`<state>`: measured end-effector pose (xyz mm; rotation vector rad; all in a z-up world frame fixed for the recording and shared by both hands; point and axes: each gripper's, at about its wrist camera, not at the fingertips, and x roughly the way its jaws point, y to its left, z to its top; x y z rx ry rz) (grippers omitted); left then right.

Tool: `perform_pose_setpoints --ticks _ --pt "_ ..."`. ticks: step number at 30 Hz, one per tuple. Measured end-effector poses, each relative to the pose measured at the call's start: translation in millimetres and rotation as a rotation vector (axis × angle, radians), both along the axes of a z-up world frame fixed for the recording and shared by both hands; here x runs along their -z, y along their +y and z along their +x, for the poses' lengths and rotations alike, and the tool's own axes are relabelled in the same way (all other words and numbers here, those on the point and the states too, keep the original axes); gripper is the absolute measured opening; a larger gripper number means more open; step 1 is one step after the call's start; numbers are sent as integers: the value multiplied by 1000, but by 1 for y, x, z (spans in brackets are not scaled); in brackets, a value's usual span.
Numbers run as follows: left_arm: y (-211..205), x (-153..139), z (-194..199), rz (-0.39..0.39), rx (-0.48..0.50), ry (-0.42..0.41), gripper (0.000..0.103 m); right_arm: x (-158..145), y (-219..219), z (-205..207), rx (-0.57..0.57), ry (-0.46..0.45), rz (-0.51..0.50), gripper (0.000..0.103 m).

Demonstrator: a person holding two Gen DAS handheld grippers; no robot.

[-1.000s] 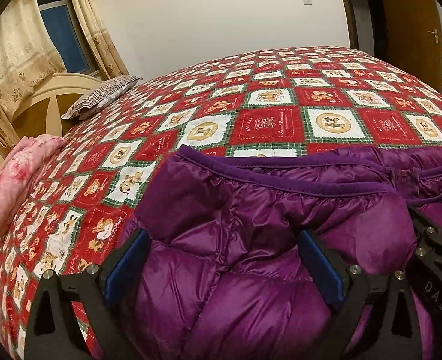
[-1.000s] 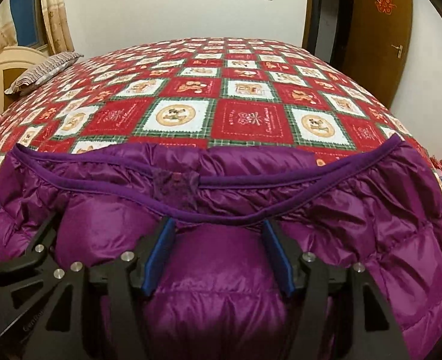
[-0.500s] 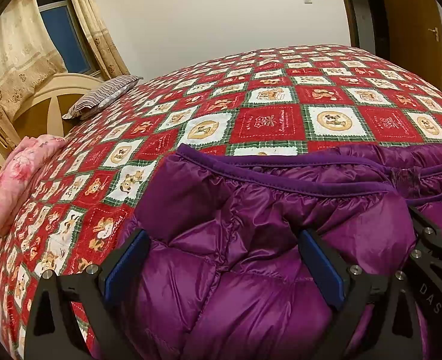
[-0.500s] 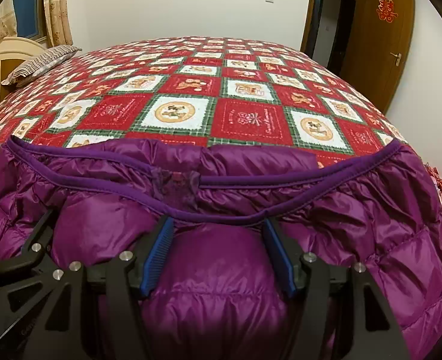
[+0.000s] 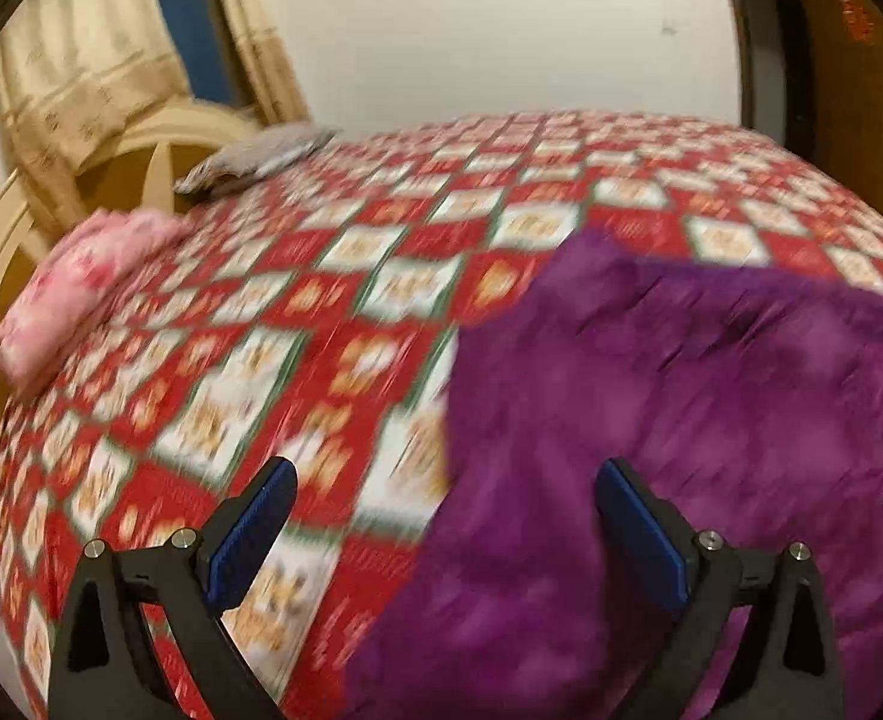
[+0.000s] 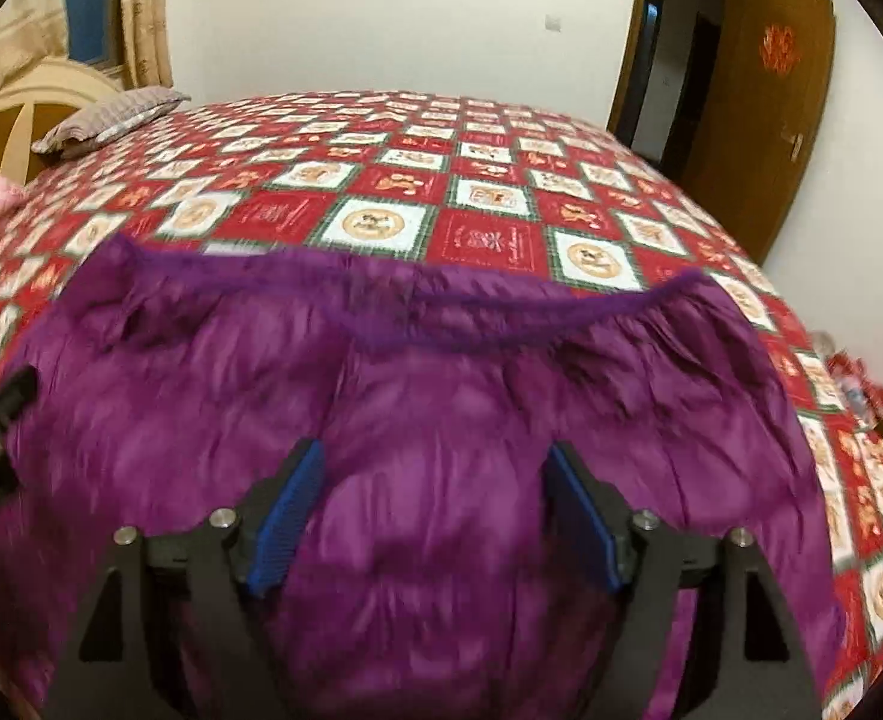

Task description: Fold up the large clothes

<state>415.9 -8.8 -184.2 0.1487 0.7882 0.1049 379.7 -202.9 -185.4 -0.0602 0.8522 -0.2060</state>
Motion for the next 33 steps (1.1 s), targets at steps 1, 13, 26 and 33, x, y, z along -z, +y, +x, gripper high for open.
perform_pose_setpoints --ticks 1,13,26,33 --pt "5 5 -3 -9 -5 11 100 4 1 -3 2 -7 -7 79" --pt "27 25 -6 -266 -25 141 100 1 -8 -16 3 -1 51 84" --pt "19 21 -22 -344 75 101 68 12 8 -71 -10 -43 5 85" --pt "11 19 -26 -364 155 82 29 14 15 -69 -6 -41 2 85"
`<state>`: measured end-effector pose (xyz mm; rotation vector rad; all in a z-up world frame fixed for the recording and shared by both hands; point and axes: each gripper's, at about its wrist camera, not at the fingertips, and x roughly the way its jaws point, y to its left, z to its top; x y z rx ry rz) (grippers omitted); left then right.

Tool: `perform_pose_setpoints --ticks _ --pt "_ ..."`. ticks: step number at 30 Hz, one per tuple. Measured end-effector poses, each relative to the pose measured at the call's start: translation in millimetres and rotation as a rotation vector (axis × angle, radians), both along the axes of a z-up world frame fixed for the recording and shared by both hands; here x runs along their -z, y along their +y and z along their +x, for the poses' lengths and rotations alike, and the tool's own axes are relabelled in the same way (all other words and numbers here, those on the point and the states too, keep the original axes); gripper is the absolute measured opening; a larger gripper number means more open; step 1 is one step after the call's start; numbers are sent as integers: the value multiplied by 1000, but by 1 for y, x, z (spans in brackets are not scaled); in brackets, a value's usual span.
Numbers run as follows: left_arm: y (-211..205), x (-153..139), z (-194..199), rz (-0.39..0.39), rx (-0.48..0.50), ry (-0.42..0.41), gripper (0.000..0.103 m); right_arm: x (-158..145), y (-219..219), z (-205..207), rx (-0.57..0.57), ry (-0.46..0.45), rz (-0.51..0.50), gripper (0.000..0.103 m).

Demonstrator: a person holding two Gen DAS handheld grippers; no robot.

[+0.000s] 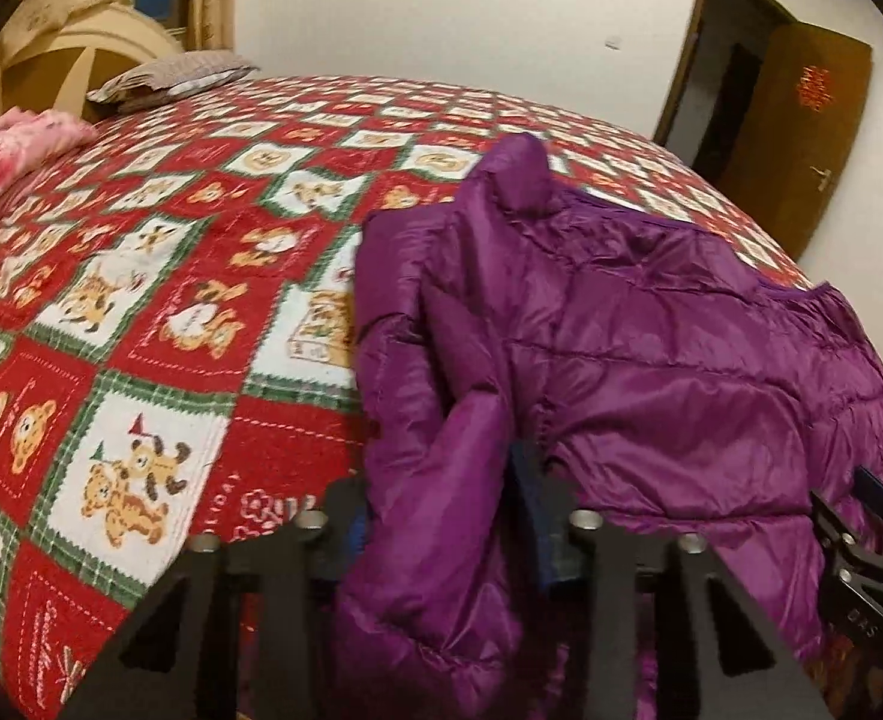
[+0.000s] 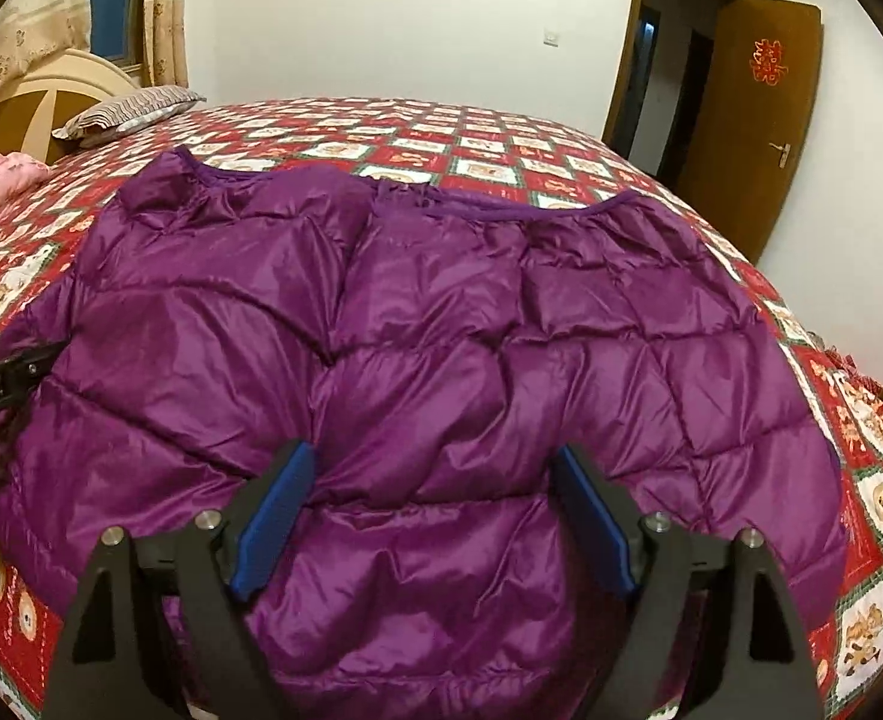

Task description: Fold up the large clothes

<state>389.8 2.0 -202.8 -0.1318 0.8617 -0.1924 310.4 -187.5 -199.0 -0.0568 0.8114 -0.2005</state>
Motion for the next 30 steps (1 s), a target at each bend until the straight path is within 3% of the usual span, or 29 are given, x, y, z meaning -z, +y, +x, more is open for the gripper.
perform_pose_setpoints --ticks 5,16,18,22,25,30 --pt "8 -5 -3 -61 0 -16 15 4 -2 4 5 23 8 89" --pt "30 -25 -21 -142 -35 -49 10 6 4 4 13 41 -31 89" --pt "39 -34 -26 -129 -44 -61 9 5 9 -1 -3 39 -28 89" --pt "75 -59 -36 -120 -88 -88 9 -6 24 -13 -105 24 73 88" --pt "96 -91 -45 -67 -115 -143 9 -25 24 -35 -150 -52 116 88" --pt "85 -155 -48 52 -109 -268 9 -46 -26 -57 -16 -165 192 88"
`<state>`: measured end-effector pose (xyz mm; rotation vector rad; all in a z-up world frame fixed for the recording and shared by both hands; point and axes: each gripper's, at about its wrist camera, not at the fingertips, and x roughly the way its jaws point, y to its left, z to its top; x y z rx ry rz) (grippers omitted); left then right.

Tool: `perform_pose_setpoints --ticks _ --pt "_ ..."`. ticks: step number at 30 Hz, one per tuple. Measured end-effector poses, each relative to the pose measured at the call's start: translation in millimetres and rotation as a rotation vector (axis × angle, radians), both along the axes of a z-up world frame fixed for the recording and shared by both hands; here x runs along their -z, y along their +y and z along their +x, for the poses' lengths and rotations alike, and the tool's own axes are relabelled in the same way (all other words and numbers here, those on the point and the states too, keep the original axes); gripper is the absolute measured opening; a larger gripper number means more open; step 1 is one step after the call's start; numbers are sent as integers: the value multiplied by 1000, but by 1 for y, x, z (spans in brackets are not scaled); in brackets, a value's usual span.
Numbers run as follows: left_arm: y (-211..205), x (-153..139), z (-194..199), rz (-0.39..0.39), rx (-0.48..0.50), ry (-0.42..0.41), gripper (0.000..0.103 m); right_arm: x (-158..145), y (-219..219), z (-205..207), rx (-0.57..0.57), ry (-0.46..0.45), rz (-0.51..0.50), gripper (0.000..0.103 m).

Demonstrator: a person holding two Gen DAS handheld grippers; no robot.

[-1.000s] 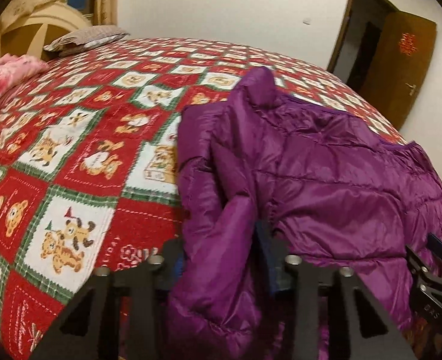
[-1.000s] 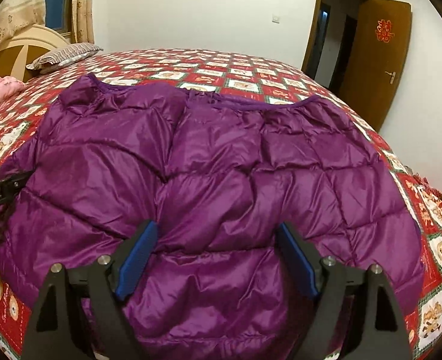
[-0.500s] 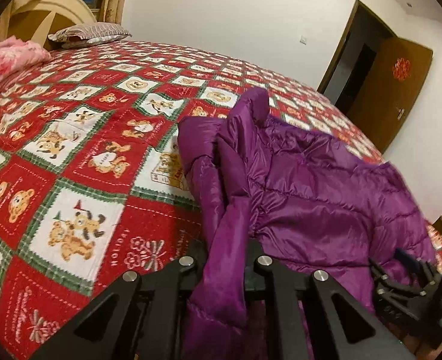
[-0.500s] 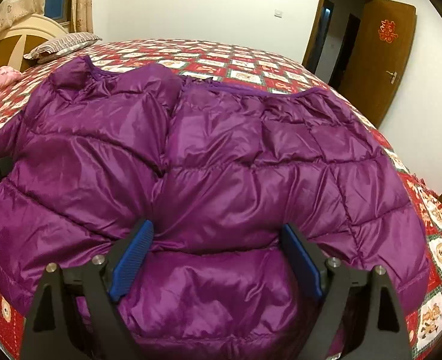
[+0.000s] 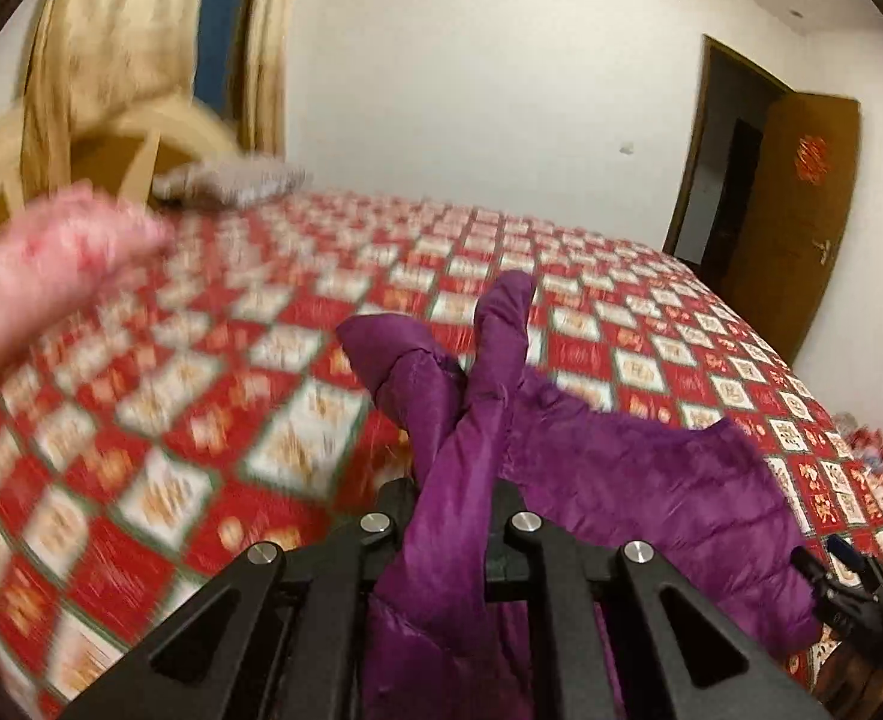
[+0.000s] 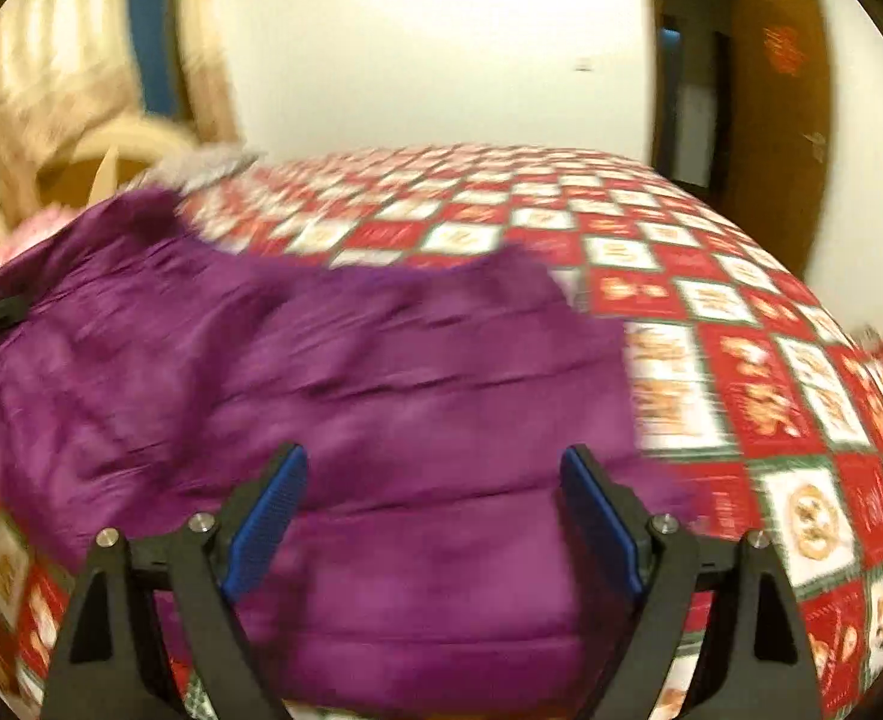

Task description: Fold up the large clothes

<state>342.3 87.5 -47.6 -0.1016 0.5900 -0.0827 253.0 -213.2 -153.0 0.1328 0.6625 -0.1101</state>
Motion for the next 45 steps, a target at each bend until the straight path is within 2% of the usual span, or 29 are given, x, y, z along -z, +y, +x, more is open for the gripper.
perform_pose_setpoints --ticks 3,7,11,16,18,20,25,28,29,30,31,32,34,35,37,39,42,45 --pt "-49 -26 9 78 85 -73 9 3 -38 -3 107 18 35 89" --pt "-138 -26 27 165 249 -130 9 9 -73 -15 190 34 81 89" --pt "-227 8 48 246 376 -132 9 12 -97 -26 250 44 99 89" --pt "-319 78 55 420 516 -114 9 18 -131 -37 325 60 115 89" --pt "-337 103 44 475 562 -85 9 22 -142 -44 346 71 124 89" --pt "-345 119 35 517 576 -92 11 27 -152 -49 360 77 142 89" --pt "-348 113 19 583 565 -115 21 29 -159 -54 363 70 163 89" --pt "-343 90 -3 572 573 -160 37 19 -158 -49 358 57 147 89" --pt "-340 80 -11 549 577 -175 55 14 -157 -46 355 52 128 89" --pt "-334 66 -21 516 579 -206 78 7 -155 -43 348 49 110 89" --pt "-329 57 -28 495 579 -229 86 0 -154 -40 342 45 95 89" --pt "-318 43 -36 462 573 -262 90 -5 -154 -38 341 43 83 89" --pt "-300 27 -41 433 545 -276 90 -21 -151 -31 333 38 65 87" --pt "-288 20 -41 430 510 -266 90 -33 -147 -25 318 36 60 82" --pt "-260 14 -31 435 393 -217 90 -51 -135 -12 282 30 51 74" --pt "-233 15 -14 437 246 -139 90 -75 -111 9 223 22 19 63" --pt "-186 17 27 363 20 -47 90 -107 -64 47 135 17 -17 61" --pt "-161 16 63 332 -111 5 90 -124 -20 91 81 48 -43 61"
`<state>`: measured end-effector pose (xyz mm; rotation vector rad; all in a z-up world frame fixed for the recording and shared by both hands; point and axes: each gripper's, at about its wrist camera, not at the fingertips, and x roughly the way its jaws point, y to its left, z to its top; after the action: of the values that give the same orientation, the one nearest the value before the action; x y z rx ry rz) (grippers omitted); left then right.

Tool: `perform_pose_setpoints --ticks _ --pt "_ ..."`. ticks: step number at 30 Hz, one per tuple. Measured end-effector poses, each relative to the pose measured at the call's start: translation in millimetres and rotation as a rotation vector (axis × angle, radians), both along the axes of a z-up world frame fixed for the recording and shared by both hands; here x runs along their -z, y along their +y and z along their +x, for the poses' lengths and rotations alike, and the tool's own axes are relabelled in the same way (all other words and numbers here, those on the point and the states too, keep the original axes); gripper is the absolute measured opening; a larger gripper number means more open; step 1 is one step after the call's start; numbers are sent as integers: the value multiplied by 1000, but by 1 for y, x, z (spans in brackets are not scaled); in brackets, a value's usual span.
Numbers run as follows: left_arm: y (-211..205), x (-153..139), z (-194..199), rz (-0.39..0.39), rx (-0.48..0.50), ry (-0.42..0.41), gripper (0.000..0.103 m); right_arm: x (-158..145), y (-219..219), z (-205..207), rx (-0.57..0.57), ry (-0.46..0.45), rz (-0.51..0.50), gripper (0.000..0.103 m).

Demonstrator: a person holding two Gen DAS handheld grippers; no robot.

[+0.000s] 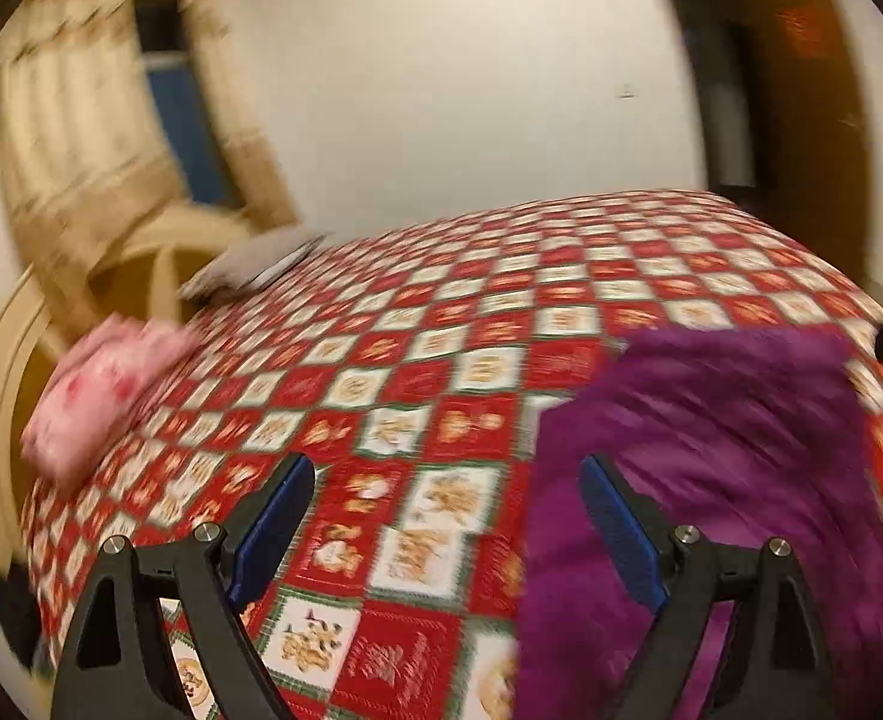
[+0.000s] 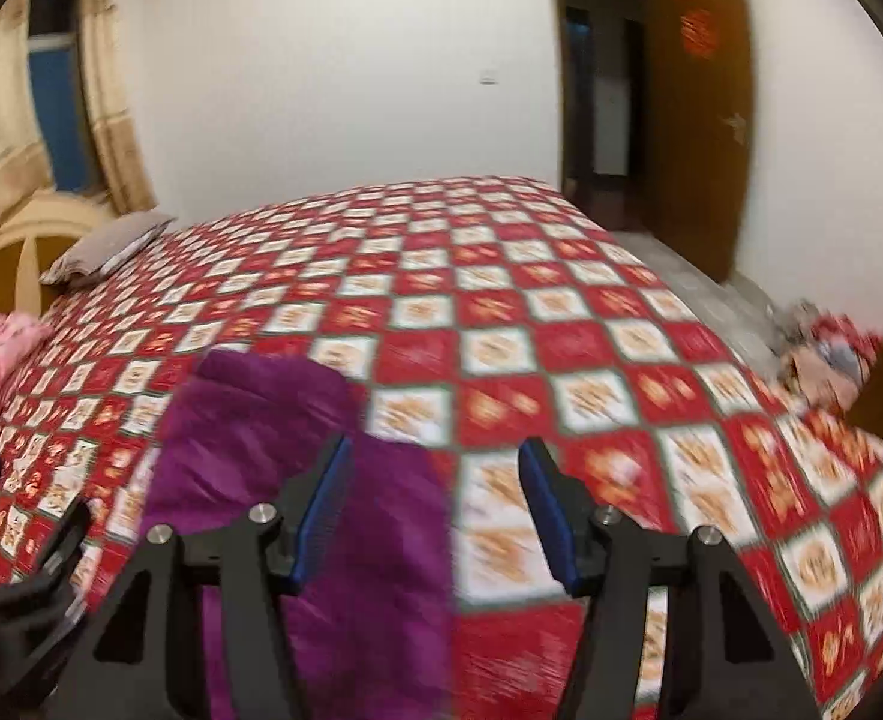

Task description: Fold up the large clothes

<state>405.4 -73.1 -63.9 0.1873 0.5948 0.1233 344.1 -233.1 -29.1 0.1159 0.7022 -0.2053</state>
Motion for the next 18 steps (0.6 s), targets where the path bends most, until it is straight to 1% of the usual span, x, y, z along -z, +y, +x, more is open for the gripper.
perform_pose_setpoints --ticks 2,3,5,6,8,9,10,11,12,13,14,15,18 --pt "6 -2 16 -28 -31 -5 90 -2 20 22 -14 28 11 60" --pt "5 -1 23 -39 -36 -3 90 1 27 35 -18 48 32 60" --pt "0 4 35 -52 -38 14 90 12 30 51 9 66 63 60" --pt "-6 11 43 -60 -33 25 90 24 27 57 46 78 68 59" --pt "-18 23 49 -72 -5 52 90 45 17 59 104 100 87 59" --pt "-26 33 52 -82 22 68 90 61 10 55 127 112 91 59" --pt "-32 41 54 -77 39 82 90 68 8 54 138 115 85 59" --pt "-41 53 58 -52 48 107 90 79 3 51 151 125 75 59" --pt "-47 62 59 -42 53 126 90 92 -4 48 157 133 87 59" --pt "-51 69 60 -54 65 141 90 102 -11 45 159 134 110 59" --pt "-54 75 60 -84 85 153 91 112 -19 41 171 139 111 59" --pt "-57 78 59 -91 92 151 91 116 -22 37 179 134 112 59" --pt "-63 85 60 -74 94 155 92 119 -25 32 178 96 92 59"
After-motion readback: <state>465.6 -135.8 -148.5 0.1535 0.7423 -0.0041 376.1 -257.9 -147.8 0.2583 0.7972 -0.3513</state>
